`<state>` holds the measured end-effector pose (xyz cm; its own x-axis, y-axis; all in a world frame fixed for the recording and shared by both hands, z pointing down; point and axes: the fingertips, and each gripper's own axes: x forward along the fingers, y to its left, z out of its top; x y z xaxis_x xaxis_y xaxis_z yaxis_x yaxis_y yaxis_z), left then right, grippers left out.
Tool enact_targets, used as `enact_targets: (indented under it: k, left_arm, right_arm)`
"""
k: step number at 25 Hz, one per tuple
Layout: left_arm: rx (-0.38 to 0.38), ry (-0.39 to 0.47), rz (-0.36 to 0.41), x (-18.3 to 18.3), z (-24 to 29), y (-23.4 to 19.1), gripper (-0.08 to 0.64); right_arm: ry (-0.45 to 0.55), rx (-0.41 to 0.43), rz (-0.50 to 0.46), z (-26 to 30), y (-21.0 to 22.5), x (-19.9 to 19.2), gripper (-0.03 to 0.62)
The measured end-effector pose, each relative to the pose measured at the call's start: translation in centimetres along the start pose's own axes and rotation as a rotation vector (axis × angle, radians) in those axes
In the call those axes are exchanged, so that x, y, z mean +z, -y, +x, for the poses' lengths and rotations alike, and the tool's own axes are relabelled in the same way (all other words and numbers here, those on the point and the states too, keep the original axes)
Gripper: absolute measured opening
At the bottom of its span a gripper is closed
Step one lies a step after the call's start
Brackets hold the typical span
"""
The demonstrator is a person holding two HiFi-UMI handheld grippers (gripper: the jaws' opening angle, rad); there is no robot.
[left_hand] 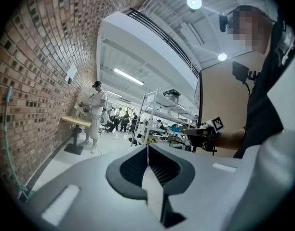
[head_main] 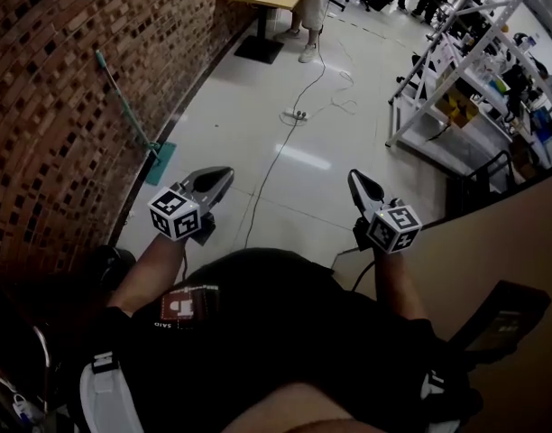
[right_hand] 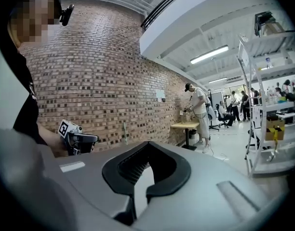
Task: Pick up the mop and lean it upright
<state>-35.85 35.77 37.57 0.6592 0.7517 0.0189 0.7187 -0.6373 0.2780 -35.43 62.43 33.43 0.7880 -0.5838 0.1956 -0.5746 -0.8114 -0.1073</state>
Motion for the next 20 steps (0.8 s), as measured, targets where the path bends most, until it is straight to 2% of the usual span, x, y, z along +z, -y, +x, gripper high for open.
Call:
enact_targets:
  k: [4, 9, 20]
  left_arm:
    - [0.003, -0.020, -0.004, -0.3, 1.0, -1.2, 0.002]
    - [-0.014, -0.033, -0.013, 0.1, 3.1, -5.4, 0.002]
    - [-0.216, -0.083, 0.032, 5.3, 11.3, -17.7, 0.002]
  right_arm:
    - [-0.005, 0.003, 0.019, 1.6, 1.0, -0.2, 0.014]
    - [0.002, 0.002, 0.025, 5.6, 2.3, 0.3, 0.014]
    - [0.099, -0.137, 0.056, 16.7, 5.6, 5.1, 0.014]
